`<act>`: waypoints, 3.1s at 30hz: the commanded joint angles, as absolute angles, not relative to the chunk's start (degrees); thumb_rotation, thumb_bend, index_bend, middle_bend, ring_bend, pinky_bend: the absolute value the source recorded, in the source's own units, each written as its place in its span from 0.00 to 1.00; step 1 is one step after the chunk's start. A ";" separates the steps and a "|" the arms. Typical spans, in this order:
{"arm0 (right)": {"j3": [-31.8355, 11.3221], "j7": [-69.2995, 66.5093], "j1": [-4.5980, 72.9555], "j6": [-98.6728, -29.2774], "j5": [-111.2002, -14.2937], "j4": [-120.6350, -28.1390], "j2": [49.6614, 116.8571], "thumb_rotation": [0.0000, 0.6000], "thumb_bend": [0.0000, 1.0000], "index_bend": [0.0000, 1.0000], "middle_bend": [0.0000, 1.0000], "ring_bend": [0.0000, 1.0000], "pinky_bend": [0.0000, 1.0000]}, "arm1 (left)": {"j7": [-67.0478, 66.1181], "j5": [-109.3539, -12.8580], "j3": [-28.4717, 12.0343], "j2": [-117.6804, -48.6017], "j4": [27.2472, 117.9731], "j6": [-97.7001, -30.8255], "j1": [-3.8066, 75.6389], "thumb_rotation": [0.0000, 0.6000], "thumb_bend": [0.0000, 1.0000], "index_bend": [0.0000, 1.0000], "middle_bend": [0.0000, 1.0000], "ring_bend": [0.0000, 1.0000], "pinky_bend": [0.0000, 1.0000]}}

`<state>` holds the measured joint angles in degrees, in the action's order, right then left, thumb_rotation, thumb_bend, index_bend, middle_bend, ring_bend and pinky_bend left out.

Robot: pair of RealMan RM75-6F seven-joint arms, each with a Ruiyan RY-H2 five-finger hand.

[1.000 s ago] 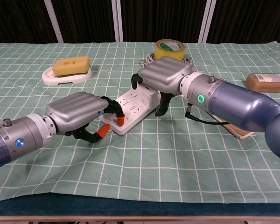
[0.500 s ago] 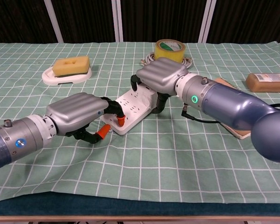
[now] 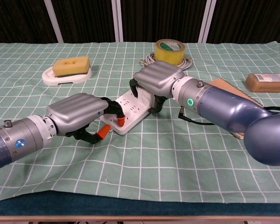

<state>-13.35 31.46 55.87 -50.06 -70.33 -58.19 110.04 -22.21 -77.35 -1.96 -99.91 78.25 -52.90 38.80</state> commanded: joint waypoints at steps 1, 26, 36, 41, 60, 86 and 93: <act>-13.25 31.23 55.90 -49.90 -70.27 -57.74 110.21 1.00 0.46 0.41 0.36 0.33 0.34 | -22.13 -77.37 -1.92 -99.97 78.18 -52.88 38.83 1.00 0.60 0.36 0.30 0.19 0.29; -12.77 28.85 55.77 -51.52 -72.09 -56.34 110.38 1.00 0.79 0.60 0.49 0.46 0.64 | -21.97 -77.55 -1.28 -100.30 77.90 -52.84 38.78 1.00 0.60 0.36 0.30 0.19 0.29; -13.23 29.00 55.57 -52.41 -72.06 -56.48 110.06 1.00 0.80 0.63 0.51 0.47 0.74 | -22.11 -77.55 -1.27 -100.14 78.20 -52.85 38.84 1.00 0.60 0.36 0.30 0.19 0.29; -13.42 29.59 55.35 -53.26 -72.19 -57.97 109.35 1.00 0.80 0.64 0.51 0.48 0.77 | -22.32 -77.59 -1.26 -100.02 78.68 -53.01 38.82 1.00 0.60 0.36 0.30 0.19 0.29; -14.57 32.83 54.80 -55.49 -71.52 -63.23 106.72 1.00 0.80 0.66 0.53 0.49 0.55 | -23.38 -77.24 -1.22 -99.38 80.09 -53.66 38.50 1.00 0.60 0.36 0.29 0.19 0.29; -16.61 44.34 49.41 -65.91 -69.90 -84.32 92.40 1.00 0.80 0.64 0.53 0.48 0.59 | -16.89 -78.90 -12.39 -92.46 87.02 -67.60 36.88 1.00 0.32 0.29 0.26 0.18 0.24; -14.20 44.75 45.80 -66.47 -66.70 -86.29 89.40 1.00 0.74 0.49 0.46 0.38 0.42 | -15.86 -80.31 -10.32 -86.31 90.13 -72.35 32.44 1.00 0.27 0.29 0.25 0.17 0.22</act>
<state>-14.82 44.66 46.51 -66.31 -67.39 -86.00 89.94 -16.40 -79.75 -11.12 -87.57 89.20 -71.06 33.71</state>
